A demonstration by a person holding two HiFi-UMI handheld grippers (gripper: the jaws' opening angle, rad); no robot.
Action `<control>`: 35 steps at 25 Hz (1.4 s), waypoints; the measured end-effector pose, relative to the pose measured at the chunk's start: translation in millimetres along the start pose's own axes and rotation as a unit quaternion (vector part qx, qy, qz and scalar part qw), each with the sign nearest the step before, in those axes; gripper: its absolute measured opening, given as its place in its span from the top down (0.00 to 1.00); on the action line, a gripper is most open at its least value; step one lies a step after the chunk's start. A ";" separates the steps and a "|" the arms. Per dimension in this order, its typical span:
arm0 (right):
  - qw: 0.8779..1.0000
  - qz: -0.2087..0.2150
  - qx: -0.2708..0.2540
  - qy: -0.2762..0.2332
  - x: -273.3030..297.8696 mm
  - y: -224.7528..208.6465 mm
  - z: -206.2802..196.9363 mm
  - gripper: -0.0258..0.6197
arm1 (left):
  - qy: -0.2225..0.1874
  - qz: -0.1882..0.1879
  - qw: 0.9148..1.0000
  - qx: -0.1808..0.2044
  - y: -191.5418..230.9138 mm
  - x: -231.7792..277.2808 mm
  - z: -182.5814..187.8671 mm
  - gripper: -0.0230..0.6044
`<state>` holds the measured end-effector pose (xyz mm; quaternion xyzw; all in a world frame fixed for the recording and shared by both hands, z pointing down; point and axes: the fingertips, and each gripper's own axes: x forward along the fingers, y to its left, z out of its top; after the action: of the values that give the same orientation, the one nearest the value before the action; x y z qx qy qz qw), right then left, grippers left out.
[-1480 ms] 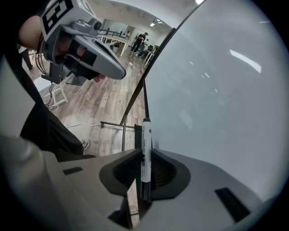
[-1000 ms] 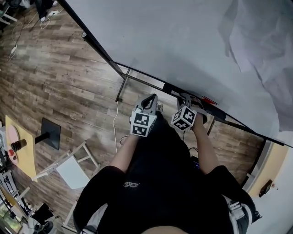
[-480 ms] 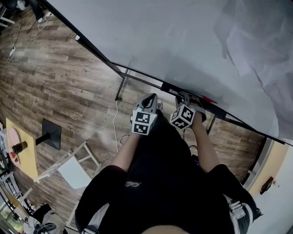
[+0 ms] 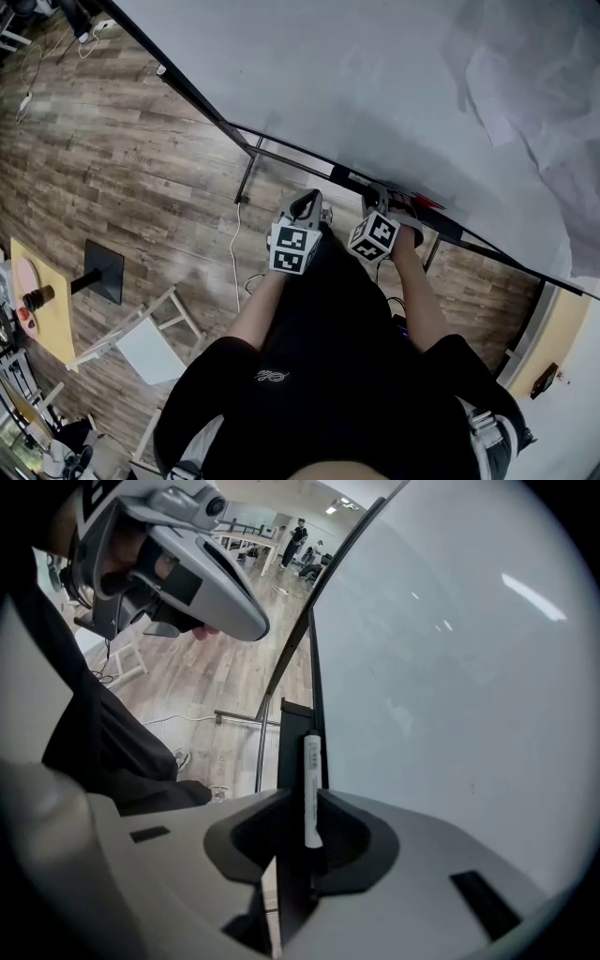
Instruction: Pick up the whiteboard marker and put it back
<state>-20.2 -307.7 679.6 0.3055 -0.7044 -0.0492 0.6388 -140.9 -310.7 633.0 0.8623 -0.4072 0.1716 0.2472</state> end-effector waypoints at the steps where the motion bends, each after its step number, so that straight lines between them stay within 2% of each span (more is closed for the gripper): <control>1: 1.000 0.000 0.007 -0.002 -1.2 -0.5 0.5 0.83 | 0.000 0.000 1.000 0.000 0.0 -0.8 -1.1 0.95; 10: 0.995 -0.026 0.084 -0.052 -26.4 -8.8 20.7 0.82 | -0.024 -0.001 1.000 -0.003 -0.9 -17.8 11.8 0.95; 16: 0.979 -0.071 0.156 -0.108 -61.8 -17.1 36.9 0.83 | -0.047 -0.014 0.999 -0.005 -9.5 -36.7 19.8 0.95; 18: 0.969 -0.088 0.191 -0.133 -76.1 -18.9 41.0 0.85 | -0.055 -0.022 0.998 -0.005 -14.7 -44.5 22.3 0.95; 20: 0.953 -0.100 0.235 -0.163 -90.5 -19.8 45.2 0.88 | -0.063 -0.033 0.997 -0.004 -20.4 -50.9 22.5 0.95; 25: 0.898 -0.110 0.363 -0.222 -122.4 -9.2 43.8 0.93 | -0.070 -0.061 0.996 0.003 -35.9 -61.8 18.7 0.95; 27: 0.882 -0.105 0.391 -0.240 -136.4 -1.1 42.2 0.95 | -0.073 -0.071 0.995 0.005 -44.4 -65.0 19.6 0.95; 31: 0.860 -0.113 0.418 -0.270 -159.3 6.9 34.5 0.96 | -0.082 -0.080 0.993 0.016 -62.8 -70.0 23.0 0.95; 35: 0.852 -0.108 0.419 -0.294 -173.1 11.1 33.8 0.96 | -0.082 -0.085 0.993 0.025 -76.4 -72.5 23.6 0.95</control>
<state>-56.1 -224.3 528.0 0.5892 -0.7761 0.0943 0.2041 -122.8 -237.6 555.7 0.9107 -0.3473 0.0886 0.2054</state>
